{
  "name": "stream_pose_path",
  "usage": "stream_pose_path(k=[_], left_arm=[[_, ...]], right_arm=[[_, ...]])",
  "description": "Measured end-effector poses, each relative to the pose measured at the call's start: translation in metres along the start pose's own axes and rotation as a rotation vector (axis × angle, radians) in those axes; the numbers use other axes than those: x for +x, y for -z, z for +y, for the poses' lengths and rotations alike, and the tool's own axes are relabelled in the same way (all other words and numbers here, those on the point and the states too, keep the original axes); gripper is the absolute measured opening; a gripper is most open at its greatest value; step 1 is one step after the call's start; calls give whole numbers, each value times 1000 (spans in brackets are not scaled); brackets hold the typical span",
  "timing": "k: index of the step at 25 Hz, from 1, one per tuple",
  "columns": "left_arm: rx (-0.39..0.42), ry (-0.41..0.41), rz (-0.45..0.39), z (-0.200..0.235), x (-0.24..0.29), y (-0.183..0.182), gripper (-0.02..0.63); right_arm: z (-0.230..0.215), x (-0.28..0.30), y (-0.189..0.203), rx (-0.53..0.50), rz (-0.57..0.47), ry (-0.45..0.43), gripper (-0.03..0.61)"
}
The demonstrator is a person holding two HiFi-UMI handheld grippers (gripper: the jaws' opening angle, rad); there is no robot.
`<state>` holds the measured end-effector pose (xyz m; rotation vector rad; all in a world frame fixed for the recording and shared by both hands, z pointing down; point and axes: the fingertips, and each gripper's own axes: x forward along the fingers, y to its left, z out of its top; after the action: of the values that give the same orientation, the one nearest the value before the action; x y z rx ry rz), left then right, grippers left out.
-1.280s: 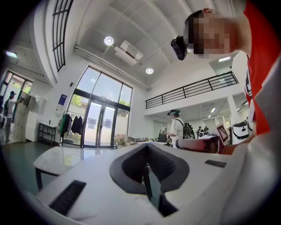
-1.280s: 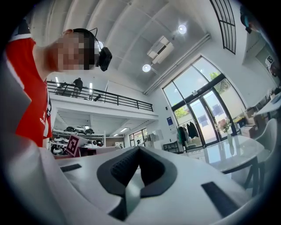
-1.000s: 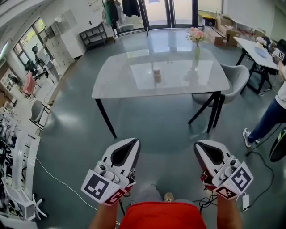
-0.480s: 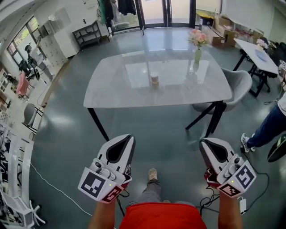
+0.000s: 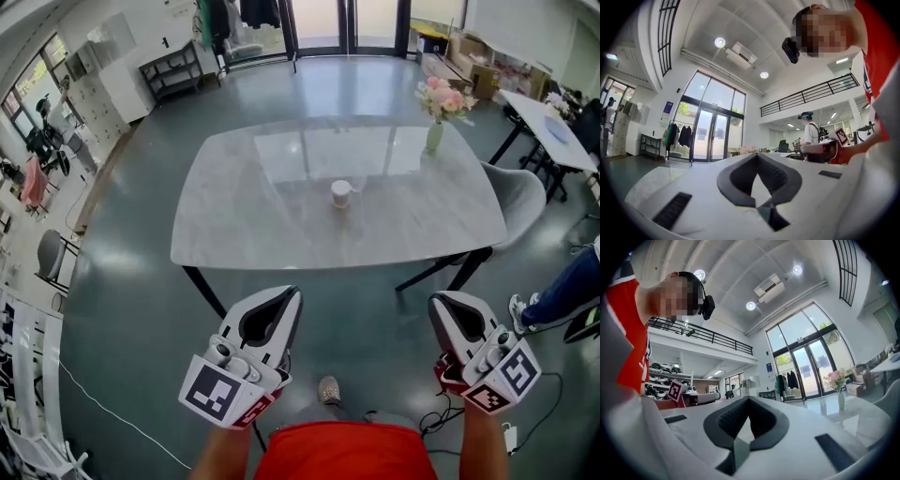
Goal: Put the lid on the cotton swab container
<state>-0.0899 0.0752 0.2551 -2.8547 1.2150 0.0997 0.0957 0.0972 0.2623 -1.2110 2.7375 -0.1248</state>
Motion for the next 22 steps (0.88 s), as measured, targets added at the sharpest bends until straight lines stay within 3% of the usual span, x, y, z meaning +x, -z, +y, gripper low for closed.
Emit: stream_pose_path(k=[10,22], left_arm=[[-7,41,35,58,60,16,8],[23,-15,29,125,123,37,9]], right_arm=[[-55,76,5,-3,49,-8,8],[-126,160,27,-22,82,-118,34]])
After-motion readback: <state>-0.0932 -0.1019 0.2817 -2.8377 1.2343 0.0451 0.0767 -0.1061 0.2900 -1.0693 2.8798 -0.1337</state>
